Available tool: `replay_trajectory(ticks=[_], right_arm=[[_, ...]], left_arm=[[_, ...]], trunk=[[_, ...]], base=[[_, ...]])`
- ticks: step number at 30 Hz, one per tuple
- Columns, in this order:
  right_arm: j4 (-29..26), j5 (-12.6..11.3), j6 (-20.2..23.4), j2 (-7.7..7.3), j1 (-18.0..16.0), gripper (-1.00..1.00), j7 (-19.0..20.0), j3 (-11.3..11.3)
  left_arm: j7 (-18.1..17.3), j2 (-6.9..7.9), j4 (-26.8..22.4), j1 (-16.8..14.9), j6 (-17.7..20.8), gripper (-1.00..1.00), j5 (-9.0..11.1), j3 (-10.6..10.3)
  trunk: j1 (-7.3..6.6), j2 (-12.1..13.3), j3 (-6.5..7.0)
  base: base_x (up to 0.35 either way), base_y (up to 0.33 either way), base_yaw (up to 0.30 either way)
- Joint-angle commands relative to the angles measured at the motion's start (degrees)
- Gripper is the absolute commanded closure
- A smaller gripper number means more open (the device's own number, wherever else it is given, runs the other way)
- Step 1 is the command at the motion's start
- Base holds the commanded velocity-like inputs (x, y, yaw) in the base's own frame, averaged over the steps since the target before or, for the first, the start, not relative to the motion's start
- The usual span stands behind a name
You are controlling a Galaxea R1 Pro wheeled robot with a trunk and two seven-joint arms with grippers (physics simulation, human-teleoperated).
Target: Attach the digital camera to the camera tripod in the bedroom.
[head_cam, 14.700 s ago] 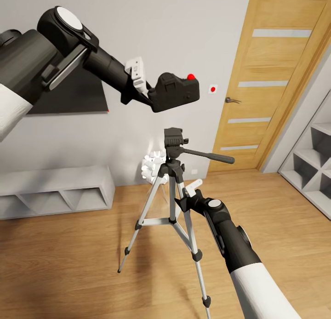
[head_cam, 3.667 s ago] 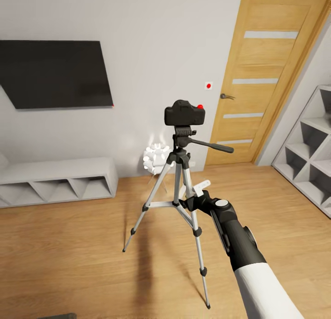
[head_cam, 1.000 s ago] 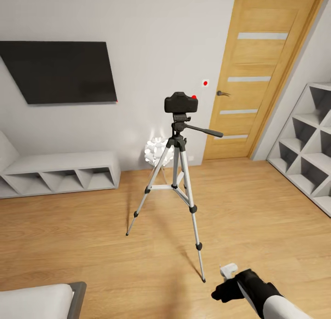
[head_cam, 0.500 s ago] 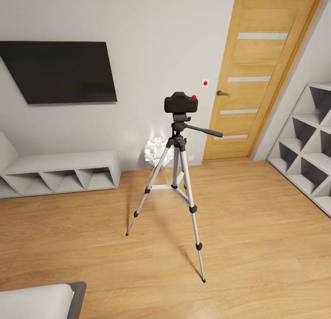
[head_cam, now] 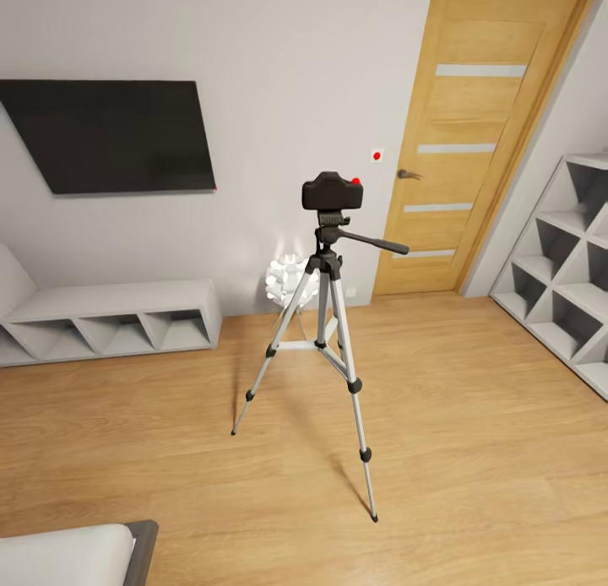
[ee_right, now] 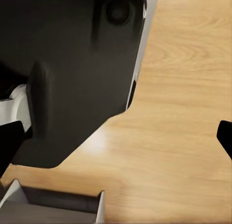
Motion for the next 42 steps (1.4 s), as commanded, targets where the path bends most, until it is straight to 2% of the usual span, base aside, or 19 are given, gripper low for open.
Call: replay_trajectory(ticks=[1,2,5,11,26,42], right_arm=[[0.06,-0.45,0.03,-0.06,0.37,-1.0,0.14,-0.55],[0.06,-2.52,-0.28,-0.11,1.16,-1.0,0.11,-0.63],[0.06,-5.51,-1.09,-0.15,2.07,-1.0,-0.06,-0.65],[0.06,-8.57,-2.9,-0.14,2.8,-1.0,-1.2,-0.68],[0.06,-9.64,-5.71,-0.04,3.62,-1.0,-4.39,-0.68],[0.04,-9.5,-6.28,-0.02,3.66,-1.0,-4.86,-0.68]], left_arm=[[-0.14,0.04,-0.02,-0.03,-0.04,-1.0,0.55,-0.5],[-0.14,0.07,-0.06,-0.03,-0.04,-1.0,0.52,-0.53],[-0.14,0.11,-0.09,-0.03,-0.04,-1.0,0.5,-0.58],[-0.14,0.13,-0.06,-0.03,-0.03,-1.0,0.48,-0.59],[-0.14,0.14,-0.04,-0.03,-0.02,-1.0,0.47,-0.64],[-0.14,0.14,-0.04,-0.03,-0.04,-1.0,0.47,-0.66]], trunk=[[0.03,-0.1,-0.01],[0.03,-0.1,0.07],[0.03,-0.1,0.34],[0.03,-0.1,0.88],[0.03,-0.1,2.26],[0.03,-0.1,3.74]], base=[[0.0,0.0,0.0],[0.0,0.0,0.0],[0.0,0.0,0.0],[0.0,0.0,0.0],[0.0,0.0,0.0],[0.0,0.0,0.0]])
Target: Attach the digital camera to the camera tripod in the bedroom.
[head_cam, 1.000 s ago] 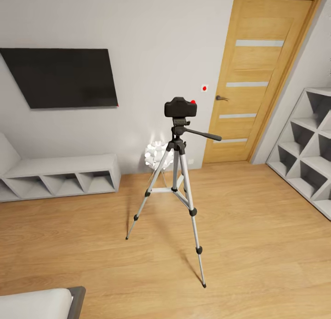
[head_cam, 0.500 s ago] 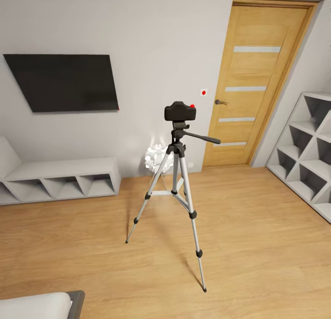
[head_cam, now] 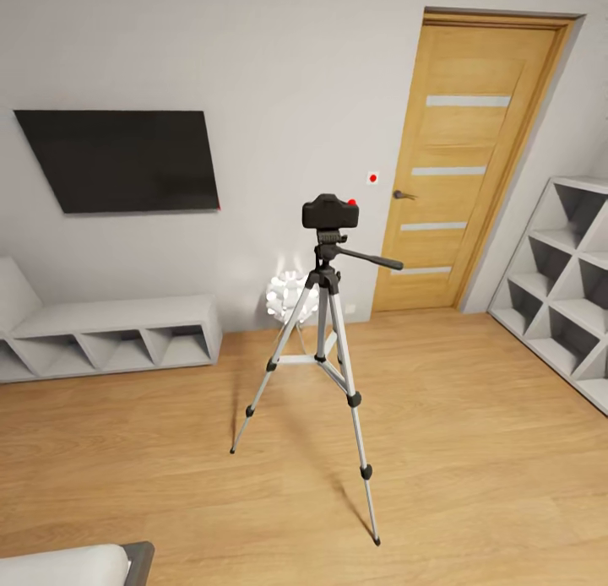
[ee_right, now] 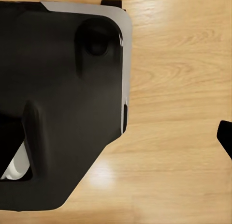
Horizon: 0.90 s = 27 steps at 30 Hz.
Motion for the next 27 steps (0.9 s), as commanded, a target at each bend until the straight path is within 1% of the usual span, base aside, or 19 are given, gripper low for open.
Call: replay_trajectory(ticks=[1,27], right_arm=[[0.06,0.59,0.08,-0.03,-0.07,-1.0,0.15,-0.49],[0.1,0.59,0.09,-0.03,-0.07,-1.0,0.14,-0.49]], left_arm=[[-0.14,0.01,0.01,-0.03,-0.02,-1.0,0.57,-0.48],[-0.14,0.01,0.01,-0.03,-0.01,-1.0,0.57,-0.5]], trunk=[[0.03,-0.1,-0.01],[0.03,-0.1,2.39]], base=[[0.0,0.0,0.0],[0.0,0.0,0.0]])
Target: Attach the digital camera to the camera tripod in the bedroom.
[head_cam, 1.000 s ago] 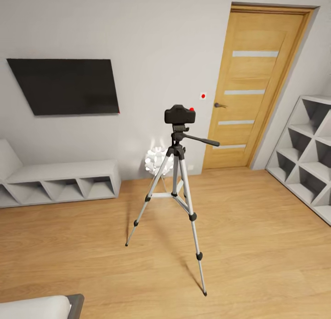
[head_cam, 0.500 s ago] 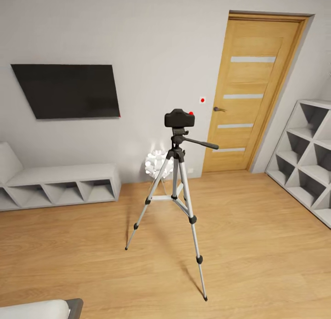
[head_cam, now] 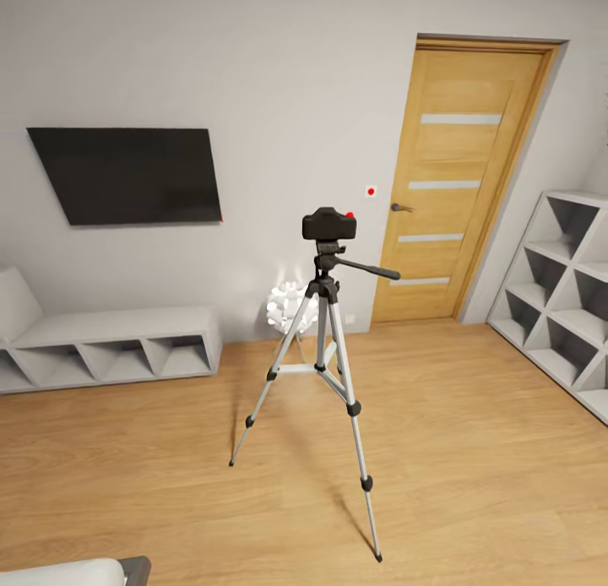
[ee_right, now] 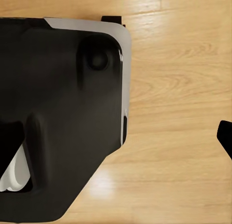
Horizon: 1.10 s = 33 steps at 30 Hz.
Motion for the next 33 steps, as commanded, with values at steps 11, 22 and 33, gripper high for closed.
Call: replay_trajectory(ticks=[11,22,33], right_arm=[[0.08,0.59,0.15,-0.01,-0.02,-1.0,0.15,-0.49],[0.08,0.59,0.15,-0.02,-0.06,-1.0,0.15,-0.49],[0.08,0.59,0.15,0.04,-0.04,-1.0,0.15,-0.49]], left_arm=[[-0.14,0.01,0.01,-0.04,-0.03,-1.0,0.57,-0.48],[-0.14,0.01,0.01,-0.04,-0.01,-1.0,0.57,-0.48],[-0.14,0.01,0.01,-0.04,-0.02,-1.0,0.57,-0.48]], trunk=[[0.03,-0.11,0.9],[0.03,-0.11,1.92],[0.03,-0.11,2.93]], base=[[0.0,0.0,0.0],[0.0,0.0,0.0],[0.0,0.0,0.0]])
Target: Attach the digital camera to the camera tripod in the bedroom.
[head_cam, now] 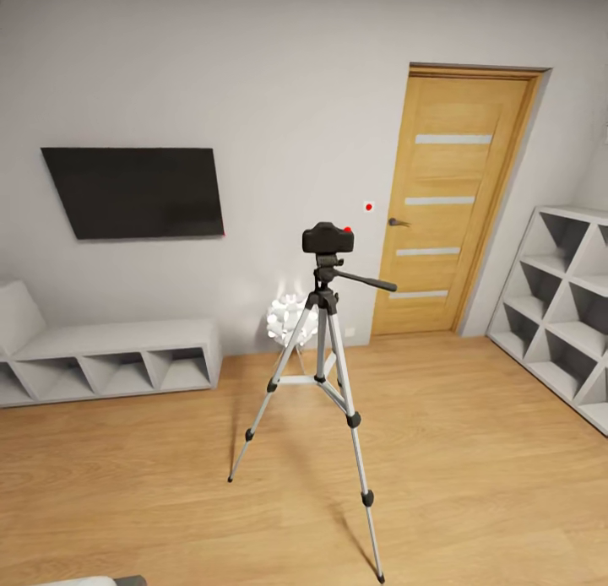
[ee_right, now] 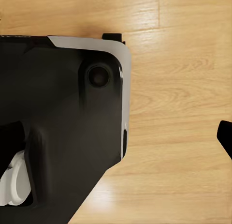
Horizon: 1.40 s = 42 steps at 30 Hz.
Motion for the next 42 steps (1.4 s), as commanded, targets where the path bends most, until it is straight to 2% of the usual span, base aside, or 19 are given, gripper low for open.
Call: replay_trajectory(ticks=[1,42], right_arm=[[0.07,0.59,0.08,-0.02,-0.07,-1.0,0.15,-0.49],[0.07,0.6,0.0,-0.08,0.06,-1.0,0.15,-0.42]], left_arm=[[-0.14,0.01,0.01,-0.04,-0.03,-1.0,0.57,-0.48],[-0.14,0.01,0.01,-0.04,-0.05,-1.0,0.57,-0.48]], trunk=[[0.04,-0.12,-0.03],[0.04,-0.12,3.76]], base=[[0.0,0.0,0.0],[0.0,0.0,0.0]])
